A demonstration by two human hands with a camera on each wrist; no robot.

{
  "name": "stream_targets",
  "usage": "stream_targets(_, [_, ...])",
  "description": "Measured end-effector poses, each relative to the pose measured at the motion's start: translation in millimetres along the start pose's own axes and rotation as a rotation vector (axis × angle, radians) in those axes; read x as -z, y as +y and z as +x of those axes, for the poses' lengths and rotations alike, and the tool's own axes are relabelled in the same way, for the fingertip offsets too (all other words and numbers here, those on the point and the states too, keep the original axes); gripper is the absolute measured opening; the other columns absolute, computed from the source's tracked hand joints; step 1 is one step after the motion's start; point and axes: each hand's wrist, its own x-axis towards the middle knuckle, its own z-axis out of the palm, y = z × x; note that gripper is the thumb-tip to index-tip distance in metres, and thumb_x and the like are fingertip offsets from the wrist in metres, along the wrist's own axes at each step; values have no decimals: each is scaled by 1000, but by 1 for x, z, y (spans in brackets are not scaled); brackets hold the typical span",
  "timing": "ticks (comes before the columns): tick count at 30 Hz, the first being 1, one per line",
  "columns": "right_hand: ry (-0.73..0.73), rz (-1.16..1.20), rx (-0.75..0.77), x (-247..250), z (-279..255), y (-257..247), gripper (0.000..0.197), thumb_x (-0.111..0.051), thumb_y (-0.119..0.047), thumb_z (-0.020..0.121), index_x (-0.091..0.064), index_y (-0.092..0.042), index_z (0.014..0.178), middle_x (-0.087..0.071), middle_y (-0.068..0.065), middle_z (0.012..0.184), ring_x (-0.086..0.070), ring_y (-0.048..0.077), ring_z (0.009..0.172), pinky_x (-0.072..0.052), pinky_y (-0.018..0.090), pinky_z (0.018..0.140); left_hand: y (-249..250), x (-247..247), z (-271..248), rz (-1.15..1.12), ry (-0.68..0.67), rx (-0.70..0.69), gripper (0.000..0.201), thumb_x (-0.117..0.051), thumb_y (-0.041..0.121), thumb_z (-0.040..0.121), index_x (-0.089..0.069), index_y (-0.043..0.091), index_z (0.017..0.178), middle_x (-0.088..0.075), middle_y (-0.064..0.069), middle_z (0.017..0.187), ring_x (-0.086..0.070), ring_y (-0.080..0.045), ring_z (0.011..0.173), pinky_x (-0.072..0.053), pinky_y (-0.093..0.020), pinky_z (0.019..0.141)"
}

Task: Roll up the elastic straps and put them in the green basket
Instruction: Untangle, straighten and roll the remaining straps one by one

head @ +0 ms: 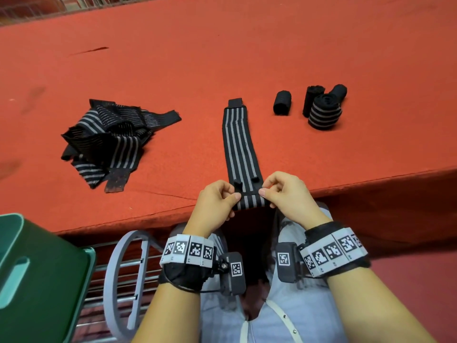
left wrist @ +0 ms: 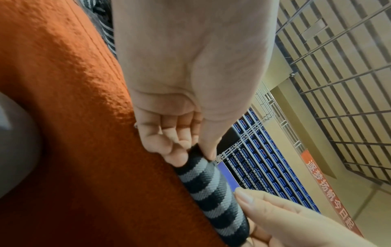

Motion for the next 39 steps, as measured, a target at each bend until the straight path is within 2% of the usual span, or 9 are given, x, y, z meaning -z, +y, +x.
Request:
stream_targets(3, [8,-57,9,-2,1,-1,14,-71,-20,87,-66,-24,75,-61,-2,57,-64,12,54,-51,31,65,-1,-2,3,63,58,-2,10,-69,19,90,-59,17,88,-61,1,73,-62,-14,56,-52,-31,53])
stream_targets(6, [6,-80,-1,-1,1,-3,14,-71,-21,88,-67,-24,74,-61,-3,57,-64,10,53,-48,25,61,-2,-3,3,151,152,-75,20,-76,20,83,-56,26,84,-62,1,79,-59,-13,68,-51,-31,65])
stream_targets(10, [18,-92,-26,-2,3,-5,14,-71,-21,88,-69,-21,74,-64,-1,57,-64,10,51,-46,22,60,2,-2,2,248,118,-205,14,-77,19,81,-66,26,76,-59,4,85,-57,-8,75,-49,-29,74])
stream_targets(12, [31,-101,-27,-3,4,-6,15,-71,-21,88,-69,-21,73,-64,-1,57,-64,9,51,-46,22,59,4,0,0,243,69,-220,11,-80,22,79,-71,27,81,-59,7,90,-56,-5,75,-47,-24,74])
stream_targets(16, [47,-132,-9,-5,4,-6,15,-70,-22,88,-69,-23,73,-65,-1,58,-63,8,52,-48,24,61,4,2,-4,331,-17,-221,33,-88,22,70,-71,28,98,-55,14,98,-55,-5,77,-50,-24,76])
stream_targets(21, [82,-227,178,-4,2,-3,5,-74,-17,84,-73,-21,82,-61,-10,86,-55,1,76,-41,15,71,5,3,-5,392,-16,-265,37,-87,19,72,-72,26,104,-55,14,98,-54,-4,77,-49,-24,77])
stream_targets(24, [16,-267,263,-2,1,-4,5,-75,-17,84,-74,-20,88,-62,-12,91,-55,3,78,-44,20,75,6,2,-5,408,-1,-283,35,-87,20,71,-73,26,103,-57,12,96,-54,-4,75,-48,-23,76])
stream_targets(30, [-135,-333,238,0,-2,0,36,-82,-16,77,-70,-24,109,-54,-11,105,-50,1,88,-43,19,80,6,2,-5,408,17,-288,34,-86,20,73,-74,25,104,-57,12,92,-54,-4,76,-46,-21,75])
stream_targets(39, [-133,-344,218,4,-4,-1,32,-83,-17,75,-72,-27,103,-56,-10,89,-53,5,81,-41,22,77,5,3,-8,423,4,-285,29,-87,19,70,-74,27,95,-57,13,83,-55,-7,71,-51,-33,74])
